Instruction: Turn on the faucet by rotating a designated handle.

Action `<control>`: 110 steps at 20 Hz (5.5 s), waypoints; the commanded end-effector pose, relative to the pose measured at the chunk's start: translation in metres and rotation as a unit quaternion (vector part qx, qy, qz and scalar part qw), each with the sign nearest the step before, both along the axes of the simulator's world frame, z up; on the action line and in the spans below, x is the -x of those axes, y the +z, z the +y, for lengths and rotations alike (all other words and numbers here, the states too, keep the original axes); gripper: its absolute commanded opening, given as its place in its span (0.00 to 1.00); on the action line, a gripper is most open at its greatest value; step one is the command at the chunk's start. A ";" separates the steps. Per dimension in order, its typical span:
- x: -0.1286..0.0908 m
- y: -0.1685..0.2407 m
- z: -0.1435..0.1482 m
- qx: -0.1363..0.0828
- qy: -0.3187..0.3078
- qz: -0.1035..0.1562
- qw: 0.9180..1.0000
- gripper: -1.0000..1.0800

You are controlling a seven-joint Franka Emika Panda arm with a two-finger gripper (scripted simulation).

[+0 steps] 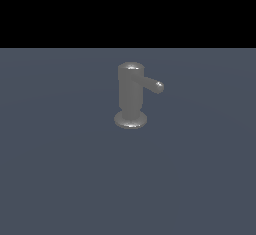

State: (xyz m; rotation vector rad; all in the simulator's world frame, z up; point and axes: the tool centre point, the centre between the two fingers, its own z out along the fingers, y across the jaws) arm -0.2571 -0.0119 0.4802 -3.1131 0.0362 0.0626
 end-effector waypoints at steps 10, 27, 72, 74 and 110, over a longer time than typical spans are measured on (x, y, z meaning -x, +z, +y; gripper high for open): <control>-0.006 -0.018 0.000 0.001 0.009 -0.001 1.000 0.00; -0.044 -0.132 -0.001 0.006 0.062 -0.011 0.998 0.00; -0.115 -0.260 -0.037 0.012 0.123 -0.022 0.992 0.00; -0.119 -0.260 -0.046 0.012 0.123 -0.022 0.992 0.00; -0.193 -0.248 -0.142 0.014 0.138 -0.035 0.990 0.00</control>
